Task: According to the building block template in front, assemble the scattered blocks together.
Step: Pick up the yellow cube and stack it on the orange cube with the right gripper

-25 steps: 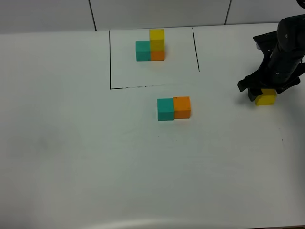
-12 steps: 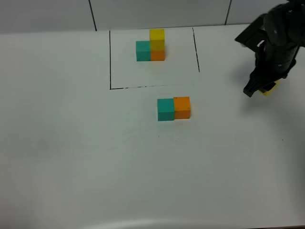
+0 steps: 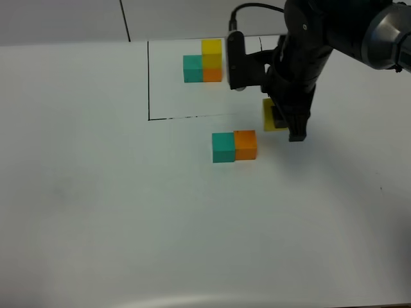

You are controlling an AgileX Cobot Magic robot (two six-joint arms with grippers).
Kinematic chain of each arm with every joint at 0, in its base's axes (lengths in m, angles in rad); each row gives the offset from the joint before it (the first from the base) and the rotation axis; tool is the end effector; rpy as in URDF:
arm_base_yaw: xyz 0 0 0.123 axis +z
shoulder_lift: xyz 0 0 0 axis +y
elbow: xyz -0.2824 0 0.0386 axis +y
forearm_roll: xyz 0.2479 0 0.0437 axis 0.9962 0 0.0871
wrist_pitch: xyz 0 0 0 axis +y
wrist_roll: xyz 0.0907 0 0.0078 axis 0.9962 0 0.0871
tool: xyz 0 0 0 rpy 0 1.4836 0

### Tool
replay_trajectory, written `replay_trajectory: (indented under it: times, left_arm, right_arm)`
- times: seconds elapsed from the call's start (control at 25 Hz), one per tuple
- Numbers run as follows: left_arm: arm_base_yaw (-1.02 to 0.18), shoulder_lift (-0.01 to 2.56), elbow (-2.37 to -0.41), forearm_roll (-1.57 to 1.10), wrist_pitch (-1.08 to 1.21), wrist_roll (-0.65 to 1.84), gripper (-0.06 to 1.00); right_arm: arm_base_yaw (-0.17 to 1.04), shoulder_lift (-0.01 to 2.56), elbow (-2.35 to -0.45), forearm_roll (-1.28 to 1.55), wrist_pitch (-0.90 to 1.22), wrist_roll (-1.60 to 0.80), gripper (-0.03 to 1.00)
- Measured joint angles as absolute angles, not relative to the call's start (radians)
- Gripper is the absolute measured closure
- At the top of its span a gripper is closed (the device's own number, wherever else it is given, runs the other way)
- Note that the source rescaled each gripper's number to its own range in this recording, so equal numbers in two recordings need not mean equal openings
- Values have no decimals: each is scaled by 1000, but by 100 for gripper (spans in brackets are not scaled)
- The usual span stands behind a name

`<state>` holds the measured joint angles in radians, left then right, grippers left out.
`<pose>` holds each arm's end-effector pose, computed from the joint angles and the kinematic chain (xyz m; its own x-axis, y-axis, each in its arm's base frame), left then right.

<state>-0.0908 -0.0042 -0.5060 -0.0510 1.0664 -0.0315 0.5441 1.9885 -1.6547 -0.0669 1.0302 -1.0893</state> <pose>-0.0068 -0.0035 0.2784 -0.4562 -0.0148 -0.8897 0.1048 0.9920 -0.0702 0.3661 0.2154 0.2385 0.0993 -0.9921 -0.0762 -0.9554 -0.0736 -0.2859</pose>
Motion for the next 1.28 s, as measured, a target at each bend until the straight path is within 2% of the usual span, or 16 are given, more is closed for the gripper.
replay_trajectory:
  times: [0.48, 1.28]
  left_arm:
    - [-91, -4, -506, -51, 1066, -32, 28]
    - [-91, -4, -506, -51, 1066, -32, 28]
  right_arm:
    - [554, 2162, -1836, 9, 1129, -1155, 96]
    - [554, 2229, -1845, 53, 1098, -1186, 96]
